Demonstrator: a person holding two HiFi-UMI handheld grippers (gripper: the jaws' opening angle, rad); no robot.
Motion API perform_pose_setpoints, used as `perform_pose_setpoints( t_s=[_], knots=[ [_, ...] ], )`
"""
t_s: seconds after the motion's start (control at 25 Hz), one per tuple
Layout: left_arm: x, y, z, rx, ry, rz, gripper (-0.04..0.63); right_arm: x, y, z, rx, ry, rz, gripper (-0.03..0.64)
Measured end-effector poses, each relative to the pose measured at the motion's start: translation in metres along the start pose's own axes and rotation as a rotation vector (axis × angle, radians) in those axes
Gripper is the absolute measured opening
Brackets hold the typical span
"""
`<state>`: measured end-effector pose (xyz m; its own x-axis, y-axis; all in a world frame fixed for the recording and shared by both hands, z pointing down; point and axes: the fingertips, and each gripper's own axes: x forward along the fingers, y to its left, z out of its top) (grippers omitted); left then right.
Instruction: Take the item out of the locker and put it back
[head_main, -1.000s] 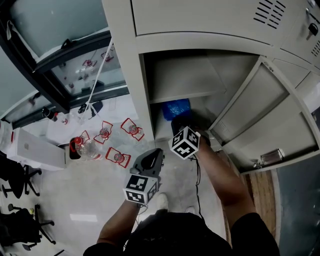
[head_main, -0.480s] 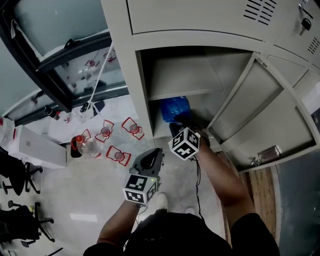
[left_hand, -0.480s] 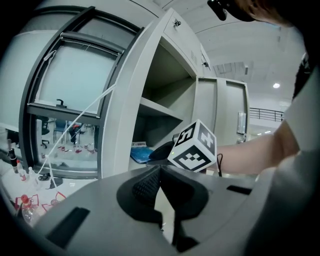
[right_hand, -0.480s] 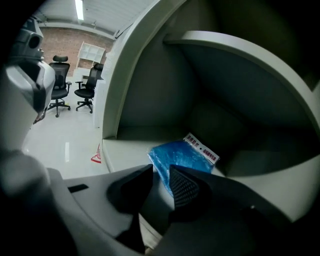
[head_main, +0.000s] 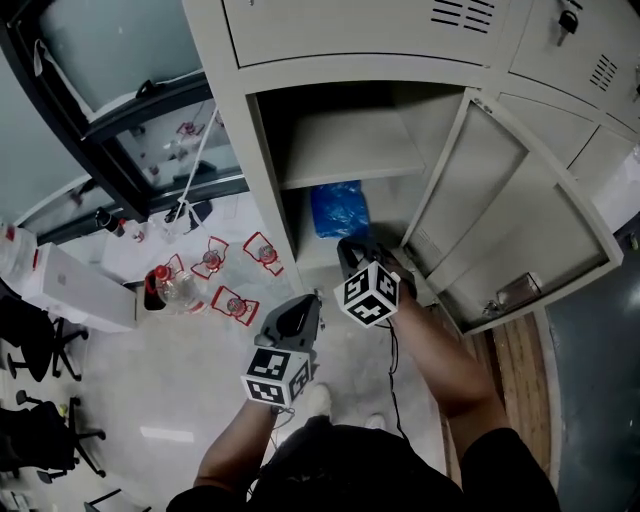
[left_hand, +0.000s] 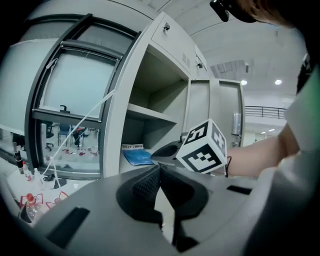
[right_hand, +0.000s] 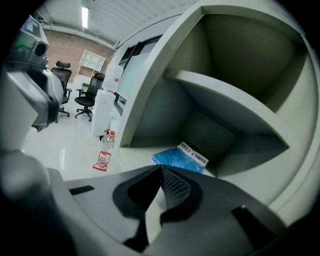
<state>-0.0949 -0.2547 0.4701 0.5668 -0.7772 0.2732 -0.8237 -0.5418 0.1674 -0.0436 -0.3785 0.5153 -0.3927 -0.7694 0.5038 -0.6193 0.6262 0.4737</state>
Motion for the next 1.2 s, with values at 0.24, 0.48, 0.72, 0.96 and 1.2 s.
perform_pose_setpoints(
  t_s=[0.24, 0.48, 0.72, 0.96, 1.2],
  knots=[
    [-0.014, -0.031, 0.004, 0.009, -0.024, 0.027, 0.005, -0.053, -0.001, 0.01, 0.067, -0.105, -0.003, 0.0],
    [-0.03, -0.068, 0.003, 0.007, -0.049, 0.061, 0.005, -0.117, 0.008, 0.005, 0.217, -0.196, 0.039, 0.0],
    [-0.047, -0.113, -0.003, 0.002, -0.071, 0.098, 0.005, -0.174, 0.015, -0.018, 0.324, -0.254, 0.082, 0.0],
    [-0.069, -0.152, -0.017, -0.006, -0.081, 0.148, 0.003, -0.228, 0.03, -0.028, 0.359, -0.31, 0.135, 0.0],
    [-0.091, -0.173, -0.021, 0.0, -0.082, 0.186, 0.005, -0.26, 0.052, -0.034, 0.375, -0.331, 0.175, 0.0]
  ],
)
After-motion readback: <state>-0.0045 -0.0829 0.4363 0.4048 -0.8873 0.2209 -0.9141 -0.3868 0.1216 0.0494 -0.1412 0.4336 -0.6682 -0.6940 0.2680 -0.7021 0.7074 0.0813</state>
